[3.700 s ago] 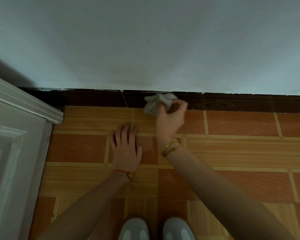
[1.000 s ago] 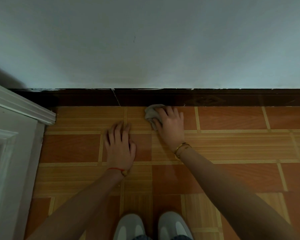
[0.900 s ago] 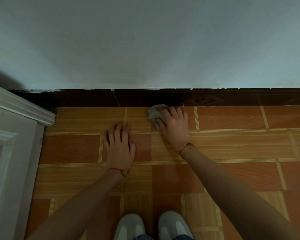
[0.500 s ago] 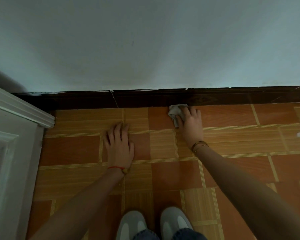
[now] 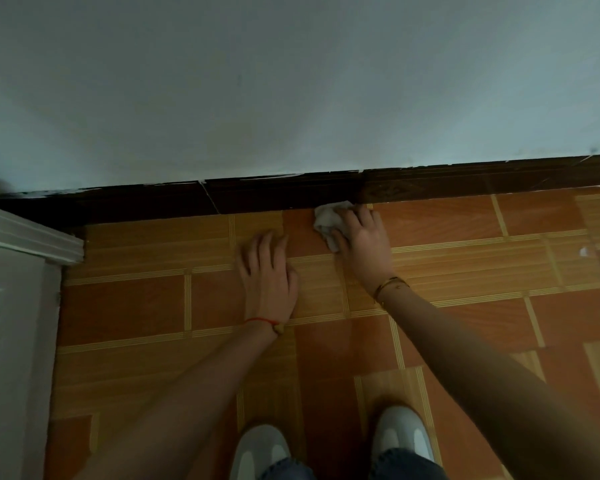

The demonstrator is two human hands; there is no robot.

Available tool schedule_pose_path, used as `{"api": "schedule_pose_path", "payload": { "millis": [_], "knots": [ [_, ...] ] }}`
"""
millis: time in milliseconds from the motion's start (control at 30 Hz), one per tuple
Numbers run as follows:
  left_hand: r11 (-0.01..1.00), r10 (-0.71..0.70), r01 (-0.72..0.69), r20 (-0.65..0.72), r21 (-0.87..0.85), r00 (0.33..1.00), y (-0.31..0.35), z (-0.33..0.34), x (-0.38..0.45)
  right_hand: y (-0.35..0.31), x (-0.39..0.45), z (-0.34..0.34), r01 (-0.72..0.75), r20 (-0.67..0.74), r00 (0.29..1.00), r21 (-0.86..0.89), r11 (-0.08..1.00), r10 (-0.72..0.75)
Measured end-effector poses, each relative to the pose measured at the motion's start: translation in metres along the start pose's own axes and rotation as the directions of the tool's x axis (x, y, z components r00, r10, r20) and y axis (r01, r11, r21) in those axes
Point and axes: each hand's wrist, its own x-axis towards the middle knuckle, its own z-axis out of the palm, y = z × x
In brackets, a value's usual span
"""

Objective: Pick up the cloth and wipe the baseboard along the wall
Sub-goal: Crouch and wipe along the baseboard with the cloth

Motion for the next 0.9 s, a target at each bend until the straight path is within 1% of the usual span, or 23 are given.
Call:
{"api": "schedule_pose_path", "payload": {
  "millis": [100,167,300,367,500,633,700,767,900],
  "knots": [
    [1.000,0.003,-0.003,0.005,0.025,1.000,0.001,0.005,-0.001,0.028,-0.004,-0.010,-0.120,-0.048,0.992,-0.037,0.992,0.118],
    [0.999,0.004,-0.004,-0.003,0.049,1.000,0.001,0.006,-0.002,0.043,-0.004,-0.016,-0.189,-0.048,0.981,-0.053,0.981,0.186],
    [0.996,0.000,0.002,-0.019,0.086,1.000,0.003,0.005,-0.002,0.035,0.000,-0.011,-0.257,-0.060,0.965,-0.041,0.966,0.254],
    [0.995,0.000,0.002,-0.025,0.100,1.000,0.004,0.005,-0.003,0.027,0.001,-0.007,-0.250,-0.069,0.966,-0.004,0.968,0.249],
    [0.993,0.008,-0.002,-0.049,0.118,0.999,0.007,0.004,-0.003,0.026,0.001,-0.005,-0.133,-0.059,0.989,0.016,0.991,0.133],
    [0.992,0.028,-0.017,-0.093,0.122,0.995,0.008,0.006,-0.004,0.023,0.003,-0.008,0.057,-0.008,0.998,0.059,0.997,-0.057],
    [0.991,0.032,-0.018,-0.105,0.131,0.994,0.008,0.007,-0.004,0.030,0.005,-0.012,0.117,0.017,0.993,0.077,0.990,-0.119],
    [0.990,0.033,-0.019,-0.100,0.138,0.994,0.007,0.008,-0.004,0.046,0.003,-0.017,0.094,0.032,0.995,0.077,0.993,-0.096],
    [0.985,0.029,-0.013,-0.088,0.172,0.996,0.008,0.009,-0.005,0.095,-0.005,-0.033,-0.113,-0.017,0.993,0.039,0.993,0.114]
  ]
}}
